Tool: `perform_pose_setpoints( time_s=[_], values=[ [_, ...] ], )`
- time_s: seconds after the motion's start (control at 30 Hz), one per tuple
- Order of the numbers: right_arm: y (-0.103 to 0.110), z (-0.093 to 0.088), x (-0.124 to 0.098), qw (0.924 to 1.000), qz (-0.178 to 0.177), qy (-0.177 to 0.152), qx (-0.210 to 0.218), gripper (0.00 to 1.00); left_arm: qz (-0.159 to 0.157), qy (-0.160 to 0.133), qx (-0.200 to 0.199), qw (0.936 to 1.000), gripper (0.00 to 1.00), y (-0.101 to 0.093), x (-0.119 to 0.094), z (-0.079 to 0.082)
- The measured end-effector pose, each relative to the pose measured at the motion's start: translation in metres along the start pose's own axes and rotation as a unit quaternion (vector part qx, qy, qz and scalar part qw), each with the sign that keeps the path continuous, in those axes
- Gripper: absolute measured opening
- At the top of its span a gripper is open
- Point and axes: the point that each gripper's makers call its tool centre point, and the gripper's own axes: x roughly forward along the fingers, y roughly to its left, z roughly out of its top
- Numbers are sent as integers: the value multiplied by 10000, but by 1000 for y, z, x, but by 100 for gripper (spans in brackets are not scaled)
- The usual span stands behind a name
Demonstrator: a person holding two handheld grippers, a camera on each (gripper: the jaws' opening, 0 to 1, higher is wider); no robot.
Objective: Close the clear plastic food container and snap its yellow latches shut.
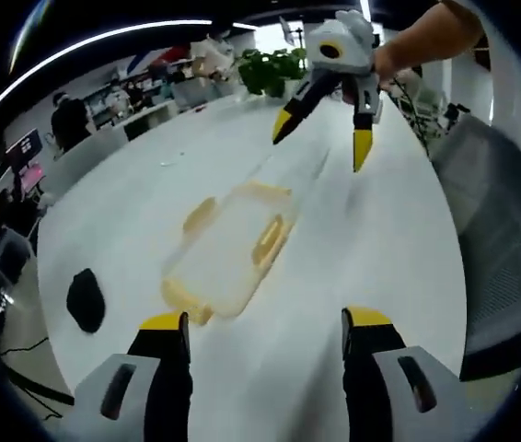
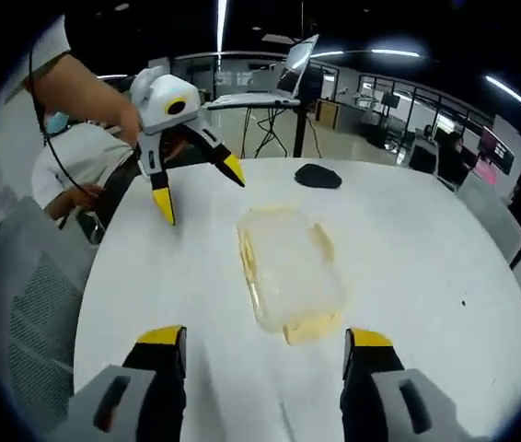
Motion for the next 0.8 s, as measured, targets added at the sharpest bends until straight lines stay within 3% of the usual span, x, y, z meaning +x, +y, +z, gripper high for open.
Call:
perform_pose_setpoints(
  time_s=[0.5, 0.6, 0.8],
  values=[
    [-13, -5, 10, 9997, 88, 204, -113, 66, -113, 250, 282, 9992, 64, 19, 8, -9],
    [-15, -5, 12, 9991, 70, 287, -289, 62, -178, 364, 509, 9979, 63, 20, 11, -13],
    [-20, -4, 19, 9985, 136, 355, -398, 64, -242, 418, 625, 9969, 62, 26, 17, -14]
  ],
)
